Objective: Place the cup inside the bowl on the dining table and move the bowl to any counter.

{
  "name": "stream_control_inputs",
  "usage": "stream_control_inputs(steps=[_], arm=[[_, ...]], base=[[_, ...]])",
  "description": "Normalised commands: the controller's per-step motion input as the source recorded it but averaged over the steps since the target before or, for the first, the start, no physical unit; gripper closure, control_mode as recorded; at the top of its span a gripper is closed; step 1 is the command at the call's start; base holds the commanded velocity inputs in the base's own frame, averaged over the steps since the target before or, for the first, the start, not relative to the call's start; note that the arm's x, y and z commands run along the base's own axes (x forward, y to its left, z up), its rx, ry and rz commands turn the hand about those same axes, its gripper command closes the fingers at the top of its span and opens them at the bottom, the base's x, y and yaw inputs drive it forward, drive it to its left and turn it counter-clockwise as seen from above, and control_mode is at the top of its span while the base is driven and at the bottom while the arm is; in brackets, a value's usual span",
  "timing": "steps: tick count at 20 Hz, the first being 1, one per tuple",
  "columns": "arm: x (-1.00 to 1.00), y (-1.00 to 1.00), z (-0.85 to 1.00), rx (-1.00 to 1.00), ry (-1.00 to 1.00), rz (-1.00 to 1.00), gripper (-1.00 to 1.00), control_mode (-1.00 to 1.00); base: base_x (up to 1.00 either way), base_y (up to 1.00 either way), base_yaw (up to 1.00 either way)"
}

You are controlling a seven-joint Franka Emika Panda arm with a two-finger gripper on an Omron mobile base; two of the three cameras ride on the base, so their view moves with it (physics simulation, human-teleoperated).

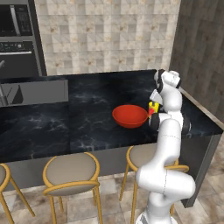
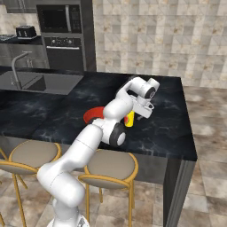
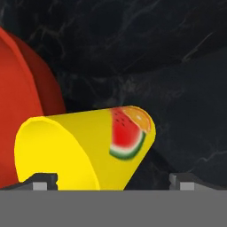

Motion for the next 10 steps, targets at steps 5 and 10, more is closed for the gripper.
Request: stream_control_inputs(steps=[5, 10], arm=[[0.0, 0.0, 0.0, 0.0, 0.0, 0.0, -1.0, -1.0], [0.0, 0.0, 0.0, 0.0, 0.0, 0.0, -1.0, -1.0]], base=[[0.0, 0.0, 0.0], [0.0, 0.0, 0.0]])
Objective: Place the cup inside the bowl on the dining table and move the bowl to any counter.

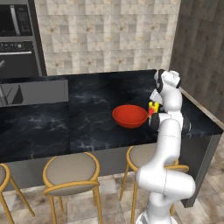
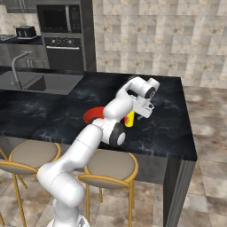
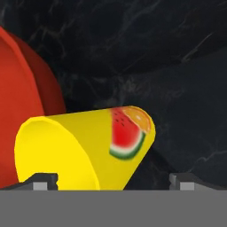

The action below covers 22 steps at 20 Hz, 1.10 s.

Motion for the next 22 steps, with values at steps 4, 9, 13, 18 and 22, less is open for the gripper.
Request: stream_control_inputs(steps=[4, 9, 13, 18, 22], arm=[[0.0, 0.0, 0.0, 0.0, 0.0, 0.0, 1.0, -1.0], [0.0, 0.13, 0.0, 0.0, 0.01, 0.08, 1.0, -1.0], [0.0, 0.03, 0.0, 0.0, 0.0, 0.04, 1.0, -1.0], [-0.03, 0.0, 0.01, 0.0, -0.03, 0.06, 1.0, -1.0], [-0.04, 0.0, 0.19, 0.0, -0.02, 0.06, 1.0, -1.0]], base=[[0.0, 0.0, 0.0], [0.0, 0.0, 0.0], [0.0, 0.0, 0.0], [0.0, 0.0, 0.0], [0.0, 0.0, 0.0]])
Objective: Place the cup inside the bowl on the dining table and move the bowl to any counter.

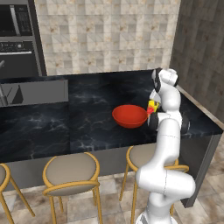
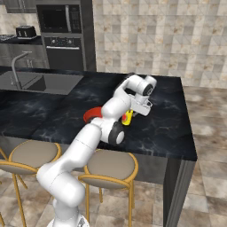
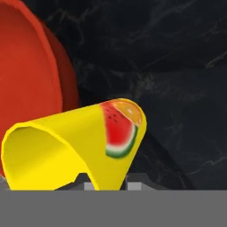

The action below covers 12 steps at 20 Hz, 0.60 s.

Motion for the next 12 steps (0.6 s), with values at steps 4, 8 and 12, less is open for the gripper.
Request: stream_control_inputs(steps=[4, 8, 12], arm=[[-0.01, 0.0, 0.34, 0.0, -0.01, 0.04, 1.0, -1.0], [0.0, 0.0, 0.42, -0.02, 0.0, 0.0, 1.0, -1.0], [-0.02, 0.0, 0.43, -0.04, 0.0, 0.0, 1.0, -1.0]], base=[[0.0, 0.0, 0.0], [0.0, 0.0, 0.0], [0.0, 0.0, 0.0]])
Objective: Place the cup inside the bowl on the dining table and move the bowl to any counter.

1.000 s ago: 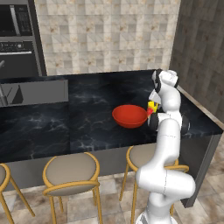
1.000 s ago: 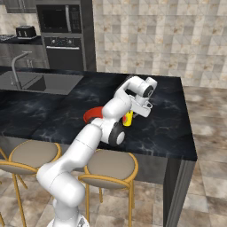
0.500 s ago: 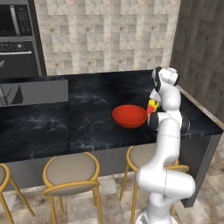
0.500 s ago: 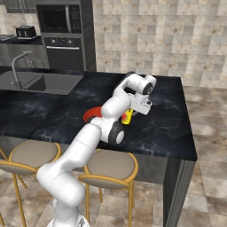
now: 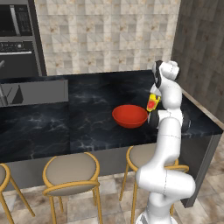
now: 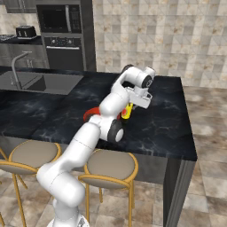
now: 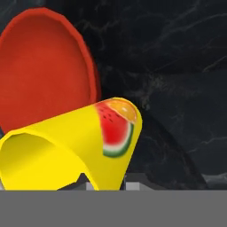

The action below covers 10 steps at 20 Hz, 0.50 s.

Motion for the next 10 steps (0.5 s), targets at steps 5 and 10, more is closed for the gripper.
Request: stream_control_inputs(steps=[5, 10], arm=[[-0.04, 0.0, 0.36, -0.04, 0.0, 0.0, 1.0, -1.0], [-0.11, 0.08, 0.25, -0.06, 0.0, 0.0, 1.0, -1.0]], base=[[0.0, 0.0, 0.0], [0.0, 0.0, 0.0]])
